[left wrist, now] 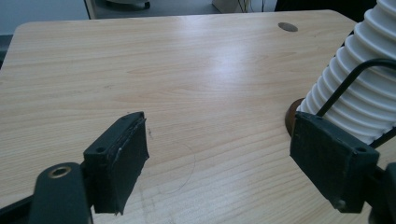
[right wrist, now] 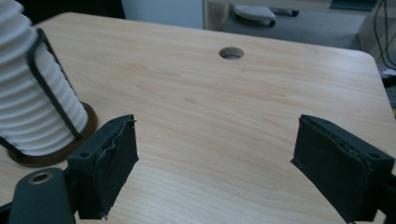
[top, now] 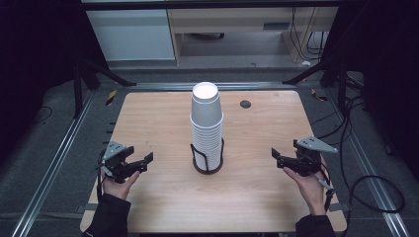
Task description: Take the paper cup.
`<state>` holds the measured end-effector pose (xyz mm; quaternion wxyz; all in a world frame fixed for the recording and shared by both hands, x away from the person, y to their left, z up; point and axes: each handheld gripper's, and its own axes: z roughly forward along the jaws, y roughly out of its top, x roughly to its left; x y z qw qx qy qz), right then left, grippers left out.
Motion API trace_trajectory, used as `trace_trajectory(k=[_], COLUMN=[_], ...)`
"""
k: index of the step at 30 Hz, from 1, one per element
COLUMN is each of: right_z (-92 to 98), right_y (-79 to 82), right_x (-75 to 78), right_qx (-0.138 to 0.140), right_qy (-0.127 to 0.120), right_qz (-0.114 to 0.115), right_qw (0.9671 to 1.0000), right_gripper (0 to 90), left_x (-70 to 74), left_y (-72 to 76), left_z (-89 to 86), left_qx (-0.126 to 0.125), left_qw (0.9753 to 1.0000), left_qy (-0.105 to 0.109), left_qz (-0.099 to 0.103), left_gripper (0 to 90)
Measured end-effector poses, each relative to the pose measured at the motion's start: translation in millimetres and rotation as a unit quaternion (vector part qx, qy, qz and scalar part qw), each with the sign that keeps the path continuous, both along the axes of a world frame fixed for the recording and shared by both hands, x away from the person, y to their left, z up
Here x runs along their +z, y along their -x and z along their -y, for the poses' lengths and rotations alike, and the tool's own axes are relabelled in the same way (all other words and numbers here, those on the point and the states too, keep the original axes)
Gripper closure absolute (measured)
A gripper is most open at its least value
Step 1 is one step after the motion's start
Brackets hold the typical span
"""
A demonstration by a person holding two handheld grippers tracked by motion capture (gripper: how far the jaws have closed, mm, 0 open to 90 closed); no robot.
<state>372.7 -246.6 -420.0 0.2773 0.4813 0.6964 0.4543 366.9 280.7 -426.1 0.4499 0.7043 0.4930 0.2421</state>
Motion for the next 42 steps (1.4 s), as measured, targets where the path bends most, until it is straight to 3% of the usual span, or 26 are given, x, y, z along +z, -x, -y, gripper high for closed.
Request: trace_trajectory(k=[6,7,10,13,16,17,21,24,29,34,42], right_z=[-8.5,-15.0,-21.3,-31.1,-34.7,-38.9,-50.4,-57.1,-81.4,-99.1,-116.8], right_y=[4.0,4.8,5.0,6.5,4.9,2.4,-3.5,-5.9,-11.0,-13.7,-19.8], right_x=[13.4,20.5,28.5,44.8,53.6,63.2,81.3,90.1,113.4,128.6,137.6], right_qx=[0.027,0.045,0.057,0.088,0.095,0.103,0.114,0.125,0.160,0.175,0.184], right_qy=[-0.012,-0.018,-0.021,-0.034,-0.036,-0.039,-0.027,-0.031,-0.048,-0.064,-0.069], right_qz=[0.015,0.019,0.027,0.042,0.053,0.059,0.065,0.070,0.087,0.099,0.107], right_qw=[0.9995,0.9986,0.9978,0.9946,0.9934,0.9922,0.9910,0.9892,0.9821,0.9774,0.9746], right_gripper=[12.4,12.4,12.3,12.0,12.0,11.6,10.2,10.1,9.6,8.8,8.5], left_x=[-3.3,-4.3,-4.1,-5.3,-6.4,-7.6,-10.2,-11.7,-13.7,-13.1,-12.7], left_y=[0.0,0.0,-0.9,-5.1,-5.9,-6.7,-8.2,-8.7,-9.0,-8.7,-8.4], left_z=[2.9,3.7,3.3,2.9,3.4,4.1,5.6,6.5,9.6,9.9,10.3], left_qx=[-0.005,-0.005,-0.006,-0.009,-0.007,-0.009,-0.011,-0.012,-0.019,-0.019,-0.018], left_qw=[1.0000,1.0000,0.9999,0.9999,0.9998,0.9997,0.9996,0.9996,0.9992,0.9992,0.9993], left_qy=[-0.003,-0.007,-0.008,-0.009,-0.013,-0.015,-0.018,-0.020,-0.027,-0.029,-0.028], left_qz=[-0.004,-0.001,-0.002,-0.010,-0.011,-0.014,-0.016,-0.018,-0.021,-0.019,-0.018], left_gripper=[17.8,17.6,17.1,16.2,16.0,16.0,15.8,15.7,15.1,15.1,15.1])
